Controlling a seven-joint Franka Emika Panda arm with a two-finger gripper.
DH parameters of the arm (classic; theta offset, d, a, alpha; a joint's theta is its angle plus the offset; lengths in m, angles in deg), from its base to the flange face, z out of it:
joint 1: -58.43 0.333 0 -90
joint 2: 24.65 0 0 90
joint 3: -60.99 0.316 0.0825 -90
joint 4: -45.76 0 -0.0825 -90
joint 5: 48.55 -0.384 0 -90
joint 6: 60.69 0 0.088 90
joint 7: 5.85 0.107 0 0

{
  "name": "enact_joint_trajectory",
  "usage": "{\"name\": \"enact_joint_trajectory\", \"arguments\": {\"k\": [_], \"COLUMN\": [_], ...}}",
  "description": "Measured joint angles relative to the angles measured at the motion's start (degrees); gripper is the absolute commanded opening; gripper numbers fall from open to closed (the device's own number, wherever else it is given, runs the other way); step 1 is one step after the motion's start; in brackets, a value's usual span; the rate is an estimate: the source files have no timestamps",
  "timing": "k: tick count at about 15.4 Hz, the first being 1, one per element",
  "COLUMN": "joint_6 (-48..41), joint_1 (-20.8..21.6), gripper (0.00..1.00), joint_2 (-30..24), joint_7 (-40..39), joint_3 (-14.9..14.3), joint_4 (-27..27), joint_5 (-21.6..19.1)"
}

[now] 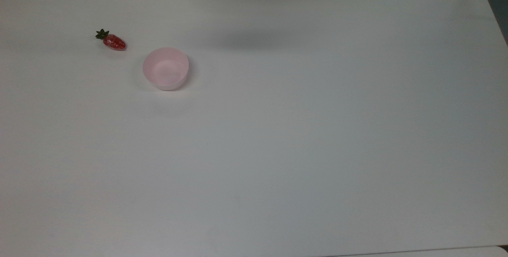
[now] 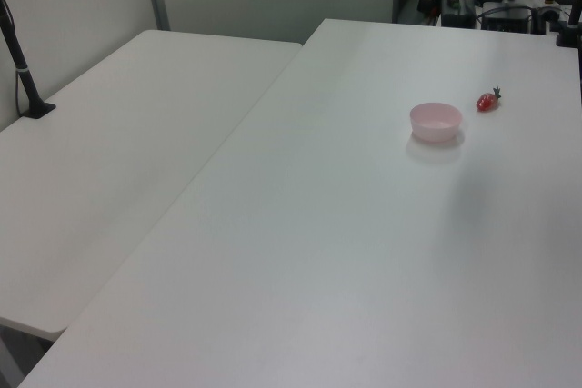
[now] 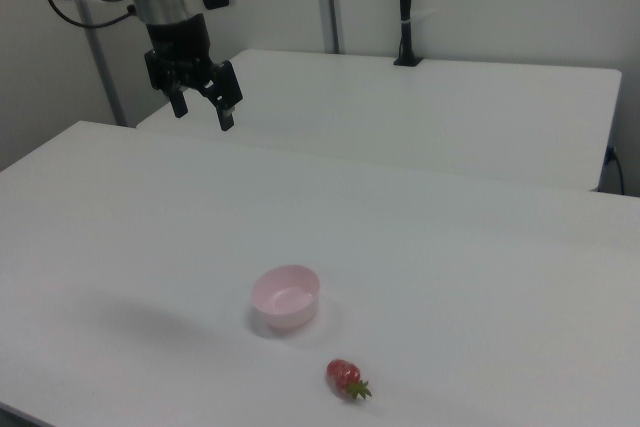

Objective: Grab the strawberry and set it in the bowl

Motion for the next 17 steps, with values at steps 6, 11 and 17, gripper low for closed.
{"name": "enact_joint_trajectory", "arguments": {"k": [6,11,17], "joint_6": [0.0,-0.28,-0.29], "joint_1": [0.0,-0.98,-6.88], "gripper": [1.0,1.0,0.99], "joint_2": [0.0,0.0,0.96], "joint_7": [0.0,-3.07,-17.04], "joint_3": [0.0,-0.93,-1.21], "joint_4": [0.0,0.01,2.52], "joint_5": [0.0,0.25,7.0]}}
